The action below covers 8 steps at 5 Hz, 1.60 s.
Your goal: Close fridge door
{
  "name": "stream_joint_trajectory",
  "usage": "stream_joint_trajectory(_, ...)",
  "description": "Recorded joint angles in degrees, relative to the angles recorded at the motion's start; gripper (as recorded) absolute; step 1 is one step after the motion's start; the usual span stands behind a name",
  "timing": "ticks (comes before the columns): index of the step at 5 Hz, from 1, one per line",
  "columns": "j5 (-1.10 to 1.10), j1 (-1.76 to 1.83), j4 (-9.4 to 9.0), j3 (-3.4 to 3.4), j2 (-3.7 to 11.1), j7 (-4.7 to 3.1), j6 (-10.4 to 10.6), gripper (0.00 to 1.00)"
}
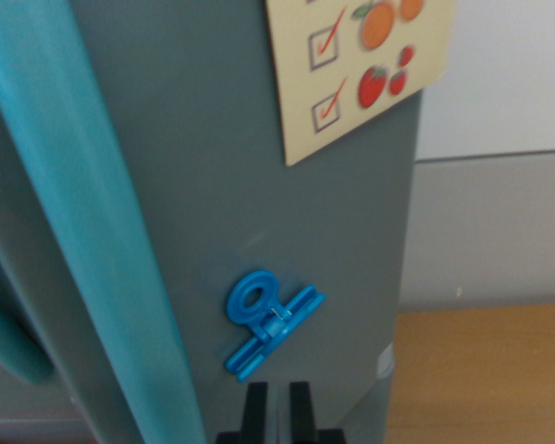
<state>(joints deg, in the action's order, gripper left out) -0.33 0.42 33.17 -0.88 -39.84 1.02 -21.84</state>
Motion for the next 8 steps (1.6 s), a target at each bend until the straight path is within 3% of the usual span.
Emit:
stream_joint_trajectory(1, 0.00, 0.00, 0.00, 0.00, 0.00, 0.00, 0.00, 1.00)
stream_joint_trajectory(2, 0.00, 0.02, 1.62, 0.67, 3.10, 0.00, 0.12, 1.00)
stream_joint_trajectory(3, 0.00, 0.02, 1.62, 0.67, 3.10, 0.00, 0.12, 1.00)
stream_joint_trajectory(4, 0.00, 0.03, 3.94, 1.86, 6.48, 0.00, 0.22, 1.00)
stream_joint_trajectory(5, 0.00, 0.03, 3.94, 1.86, 6.48, 0.00, 0.22, 1.00)
stream_joint_trajectory(6, 0.00, 0.03, 6.79, 3.00, 9.76, 0.00, 0.23, 1.00)
stream_joint_trajectory(7, 0.00, 0.03, 6.79, 3.00, 9.76, 0.00, 0.23, 1.00)
stream_joint_trajectory(8, 0.00, 0.03, 9.26, 4.41, 12.53, 0.00, 0.25, 1.00)
